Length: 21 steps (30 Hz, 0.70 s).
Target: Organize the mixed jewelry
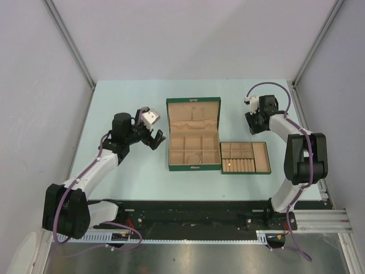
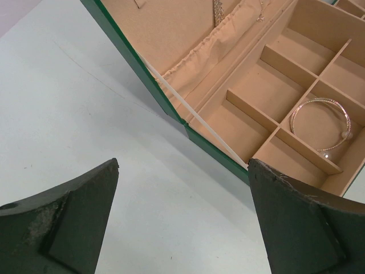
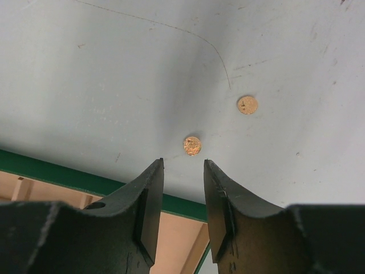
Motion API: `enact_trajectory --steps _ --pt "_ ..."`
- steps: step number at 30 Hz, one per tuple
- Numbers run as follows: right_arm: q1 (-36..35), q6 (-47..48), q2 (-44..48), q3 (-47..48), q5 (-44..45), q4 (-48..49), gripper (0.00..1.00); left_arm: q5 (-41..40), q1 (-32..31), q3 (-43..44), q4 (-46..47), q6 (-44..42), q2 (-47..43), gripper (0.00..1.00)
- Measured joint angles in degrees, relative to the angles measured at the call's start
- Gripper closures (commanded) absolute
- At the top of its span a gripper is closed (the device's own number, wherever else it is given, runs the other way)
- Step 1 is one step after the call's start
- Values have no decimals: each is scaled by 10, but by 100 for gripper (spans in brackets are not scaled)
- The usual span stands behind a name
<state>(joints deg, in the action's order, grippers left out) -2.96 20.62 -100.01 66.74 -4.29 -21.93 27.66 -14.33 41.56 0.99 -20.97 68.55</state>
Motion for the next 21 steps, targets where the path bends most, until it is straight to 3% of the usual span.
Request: enact_trajectory --steps 21 --pt "5 10 -28 -2 4 21 66 0 0 0 0 0 0 0"
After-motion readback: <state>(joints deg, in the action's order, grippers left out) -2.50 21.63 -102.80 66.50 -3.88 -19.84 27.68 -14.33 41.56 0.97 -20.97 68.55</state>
